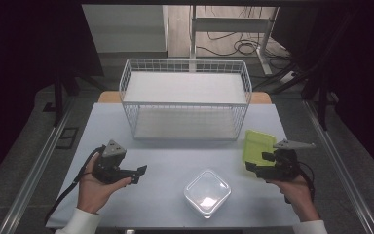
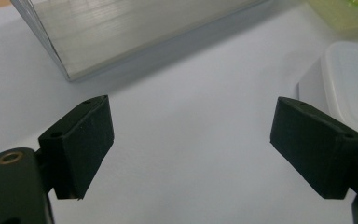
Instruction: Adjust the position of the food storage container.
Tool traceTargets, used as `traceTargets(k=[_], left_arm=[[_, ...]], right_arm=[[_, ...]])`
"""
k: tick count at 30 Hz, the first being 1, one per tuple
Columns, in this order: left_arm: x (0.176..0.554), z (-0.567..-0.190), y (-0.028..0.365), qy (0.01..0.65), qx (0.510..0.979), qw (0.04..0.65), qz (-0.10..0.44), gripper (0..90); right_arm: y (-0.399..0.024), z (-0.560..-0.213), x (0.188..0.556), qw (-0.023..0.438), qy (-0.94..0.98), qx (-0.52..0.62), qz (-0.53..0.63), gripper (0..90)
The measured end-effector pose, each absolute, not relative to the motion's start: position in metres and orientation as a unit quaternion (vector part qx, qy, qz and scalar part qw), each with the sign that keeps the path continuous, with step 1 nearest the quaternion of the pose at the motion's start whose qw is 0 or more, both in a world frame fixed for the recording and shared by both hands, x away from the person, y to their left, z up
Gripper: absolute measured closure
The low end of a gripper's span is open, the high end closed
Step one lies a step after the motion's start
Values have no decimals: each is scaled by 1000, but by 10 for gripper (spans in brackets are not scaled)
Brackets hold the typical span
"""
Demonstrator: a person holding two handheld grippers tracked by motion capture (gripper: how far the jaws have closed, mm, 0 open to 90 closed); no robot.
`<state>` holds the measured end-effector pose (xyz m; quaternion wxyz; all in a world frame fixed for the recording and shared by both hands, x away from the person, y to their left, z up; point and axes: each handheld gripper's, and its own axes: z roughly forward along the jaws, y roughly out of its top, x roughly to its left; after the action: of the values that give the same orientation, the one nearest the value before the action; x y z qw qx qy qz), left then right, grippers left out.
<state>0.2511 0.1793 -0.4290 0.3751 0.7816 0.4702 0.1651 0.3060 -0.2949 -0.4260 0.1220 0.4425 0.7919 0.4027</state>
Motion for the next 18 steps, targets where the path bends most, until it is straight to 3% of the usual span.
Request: traceTargets(k=[8, 18], left_arm=[[247, -429, 177, 481, 770, 375, 186, 162], [238, -434, 174, 472, 786, 367, 157, 162]], right_arm=[[-292, -430, 310, 113, 800, 439, 393, 239], [-289, -422, 315, 111, 808, 431, 386, 297]])
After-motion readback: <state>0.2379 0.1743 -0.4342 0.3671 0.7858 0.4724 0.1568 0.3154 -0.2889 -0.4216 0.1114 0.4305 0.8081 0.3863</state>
